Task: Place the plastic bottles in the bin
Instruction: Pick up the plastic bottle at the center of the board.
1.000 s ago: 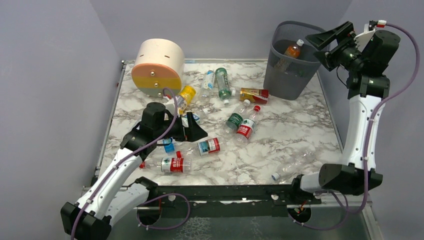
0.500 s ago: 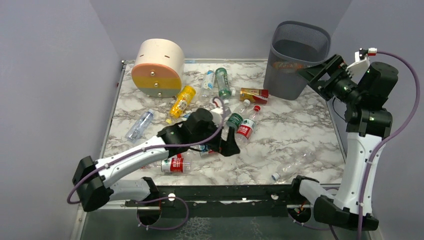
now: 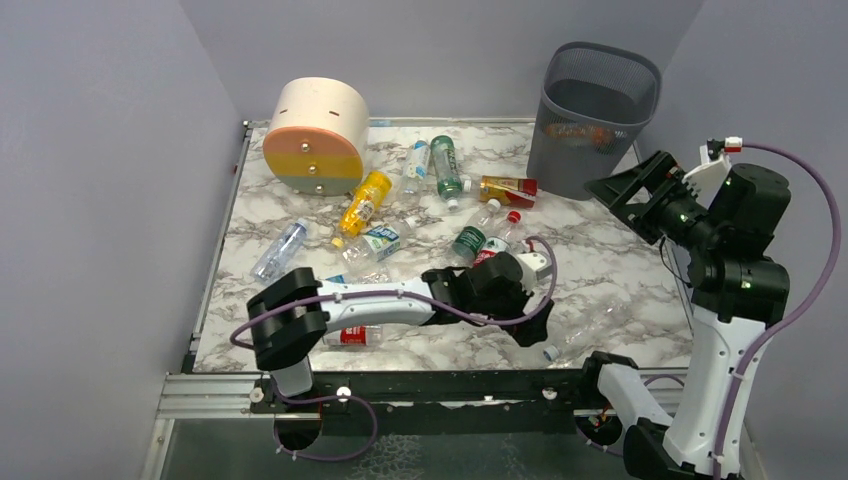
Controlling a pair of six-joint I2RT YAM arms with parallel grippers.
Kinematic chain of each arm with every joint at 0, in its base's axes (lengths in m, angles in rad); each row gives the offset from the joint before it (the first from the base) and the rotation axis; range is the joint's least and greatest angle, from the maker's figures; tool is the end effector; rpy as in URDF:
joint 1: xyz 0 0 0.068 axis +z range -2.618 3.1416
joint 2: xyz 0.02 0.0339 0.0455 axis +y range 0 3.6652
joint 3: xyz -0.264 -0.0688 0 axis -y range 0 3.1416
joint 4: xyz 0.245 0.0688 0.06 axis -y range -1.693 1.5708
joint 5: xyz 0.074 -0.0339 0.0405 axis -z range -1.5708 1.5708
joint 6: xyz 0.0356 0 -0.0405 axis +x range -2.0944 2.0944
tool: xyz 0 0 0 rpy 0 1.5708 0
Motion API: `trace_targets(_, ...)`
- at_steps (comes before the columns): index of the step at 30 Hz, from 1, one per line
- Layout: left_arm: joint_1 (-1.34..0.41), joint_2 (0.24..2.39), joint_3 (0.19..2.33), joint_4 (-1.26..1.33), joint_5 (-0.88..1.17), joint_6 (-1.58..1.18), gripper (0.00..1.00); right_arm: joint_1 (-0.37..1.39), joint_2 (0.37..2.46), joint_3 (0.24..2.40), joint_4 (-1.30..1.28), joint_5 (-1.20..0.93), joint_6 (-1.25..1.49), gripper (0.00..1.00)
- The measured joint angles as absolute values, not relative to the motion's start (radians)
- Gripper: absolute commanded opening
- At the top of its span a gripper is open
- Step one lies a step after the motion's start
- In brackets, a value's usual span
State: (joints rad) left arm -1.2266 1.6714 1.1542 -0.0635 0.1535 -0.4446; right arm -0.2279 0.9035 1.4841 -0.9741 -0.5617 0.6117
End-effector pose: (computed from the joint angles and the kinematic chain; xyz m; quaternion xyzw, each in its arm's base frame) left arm 0.1232 -0.3599 0.2473 0.3680 0.7973 -0.3966 0.2677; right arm 0.1258 -0.0097 0.4655 0.1852 0.7924 0.3280 0.4797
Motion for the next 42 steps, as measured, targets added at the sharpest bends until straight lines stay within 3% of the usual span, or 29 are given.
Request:
trace_targets(11,-1.250,1.988,1.359,0.136,0.168,-0.369,0.99,-0.228,0.900,1.673,-1.147,-0.559,0.589,1.00)
trace_targets(27,-1.326,2.199,1.509,0.204,0.166,-0.337,0.99,-0.228,0.906,1.657,-1.202,-0.570,0.566,1.00)
trace_targets(32,-1.338,2.240,1.531,0.174,0.129,-0.325,0.85,-0.228,0.906,1.635,-1.202,-0.572,0.566,1.00)
trace_targets(37,-1.339,2.250,1.549,0.147,0.096,-0.310,0.62,-0.228,0.898,1.625,-1.201,-0.575,0.567,1.00)
trace_targets(42,-1.337,2.248,1.548,0.131,0.069,-0.305,0.61,-0.228,0.888,1.615,-1.198,-0.582,0.567,1.00)
